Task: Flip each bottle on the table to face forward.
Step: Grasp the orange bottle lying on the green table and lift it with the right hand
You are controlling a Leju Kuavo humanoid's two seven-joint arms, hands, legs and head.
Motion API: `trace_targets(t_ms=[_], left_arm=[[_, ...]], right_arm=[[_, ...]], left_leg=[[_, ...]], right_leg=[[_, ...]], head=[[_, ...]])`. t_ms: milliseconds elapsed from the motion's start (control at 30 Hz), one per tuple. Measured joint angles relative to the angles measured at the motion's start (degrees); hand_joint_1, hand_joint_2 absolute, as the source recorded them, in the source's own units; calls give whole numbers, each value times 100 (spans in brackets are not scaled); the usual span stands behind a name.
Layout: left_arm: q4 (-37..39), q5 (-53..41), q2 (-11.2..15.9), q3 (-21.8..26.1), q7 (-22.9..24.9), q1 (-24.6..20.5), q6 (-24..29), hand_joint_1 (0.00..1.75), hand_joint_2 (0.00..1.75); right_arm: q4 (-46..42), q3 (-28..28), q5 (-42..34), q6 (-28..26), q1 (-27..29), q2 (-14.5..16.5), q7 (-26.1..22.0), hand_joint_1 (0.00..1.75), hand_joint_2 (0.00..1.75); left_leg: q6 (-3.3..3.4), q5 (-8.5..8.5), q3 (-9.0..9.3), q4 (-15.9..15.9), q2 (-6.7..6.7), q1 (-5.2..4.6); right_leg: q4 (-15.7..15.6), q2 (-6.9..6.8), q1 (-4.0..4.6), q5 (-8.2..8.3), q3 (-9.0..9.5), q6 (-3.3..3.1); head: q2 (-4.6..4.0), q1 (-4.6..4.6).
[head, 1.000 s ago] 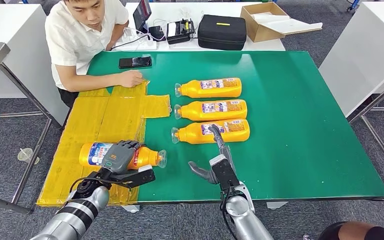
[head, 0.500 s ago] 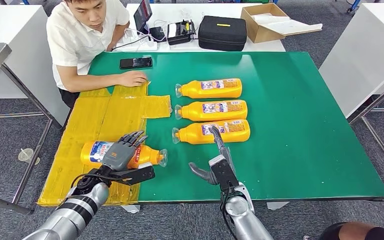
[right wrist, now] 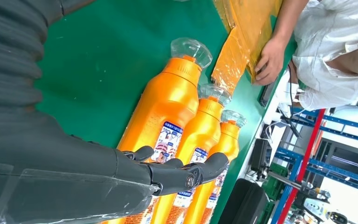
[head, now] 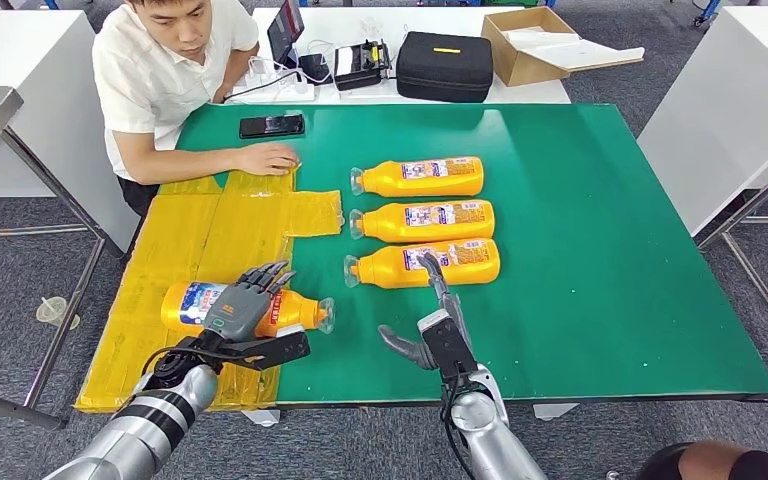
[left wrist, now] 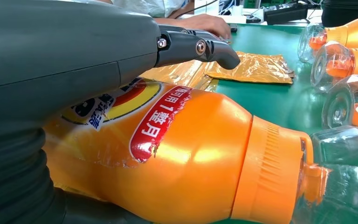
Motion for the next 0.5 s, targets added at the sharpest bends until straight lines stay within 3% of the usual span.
trace_targets(t_ms=[200,400,500], left_arm=[[-14,303,49,-2,-216,-99,-793,0,175],[-215,1261,284,2,-596,-188,-2192,0,175],[-296,1735,603,-79,-896,-325,-3226,0,175]], right_arm=[[16,-1,21,-52,-2,-3,-9,0,175],[137,-2,89,-78,-92,-9,-100,0,175],[255,3,95,-78,-176,-8,-193,0,175]], left_leg=[[0,0,3,0,-1,0],[0,0,22,-3,-11,0],[-3,3,29,-6,-8,1]], right_leg=[[0,0,0,0,4,0],[0,-10,-1,-3,28,-2],[0,-8,1,-2,37,-3]], head=[[0,0],[0,0],[0,1]])
